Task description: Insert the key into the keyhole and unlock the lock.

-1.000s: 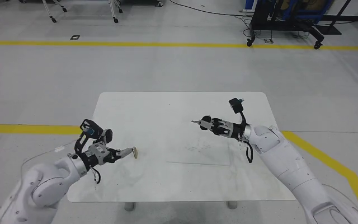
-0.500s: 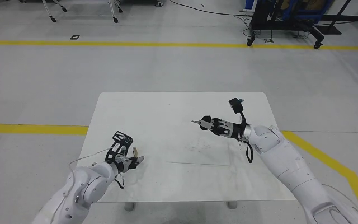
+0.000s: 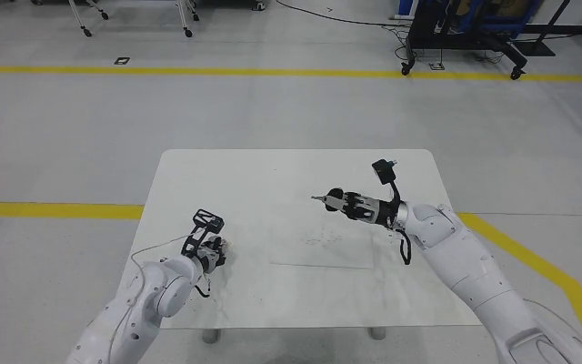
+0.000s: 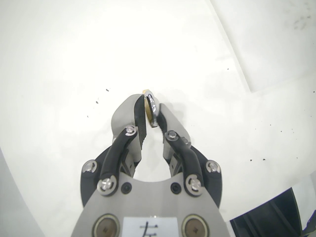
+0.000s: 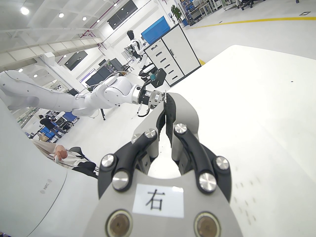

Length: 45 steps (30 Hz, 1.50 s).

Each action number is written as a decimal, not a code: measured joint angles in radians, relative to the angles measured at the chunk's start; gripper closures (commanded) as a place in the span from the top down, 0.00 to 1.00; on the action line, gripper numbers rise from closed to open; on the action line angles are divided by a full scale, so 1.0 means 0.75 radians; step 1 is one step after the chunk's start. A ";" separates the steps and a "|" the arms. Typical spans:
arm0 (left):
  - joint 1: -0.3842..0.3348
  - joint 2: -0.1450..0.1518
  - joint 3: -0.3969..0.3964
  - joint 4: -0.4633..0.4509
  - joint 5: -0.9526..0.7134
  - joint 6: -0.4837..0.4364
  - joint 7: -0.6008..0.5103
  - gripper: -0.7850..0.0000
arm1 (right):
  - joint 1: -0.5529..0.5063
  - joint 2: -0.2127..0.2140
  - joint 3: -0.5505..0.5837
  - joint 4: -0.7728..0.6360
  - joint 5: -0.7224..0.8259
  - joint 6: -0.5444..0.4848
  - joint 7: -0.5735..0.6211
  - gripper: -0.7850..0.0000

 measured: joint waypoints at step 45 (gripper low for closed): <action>-0.536 -0.166 0.119 0.702 -1.110 -0.665 0.245 0.00 | -0.001 0.000 0.000 -0.001 -0.001 0.001 -0.001 0.00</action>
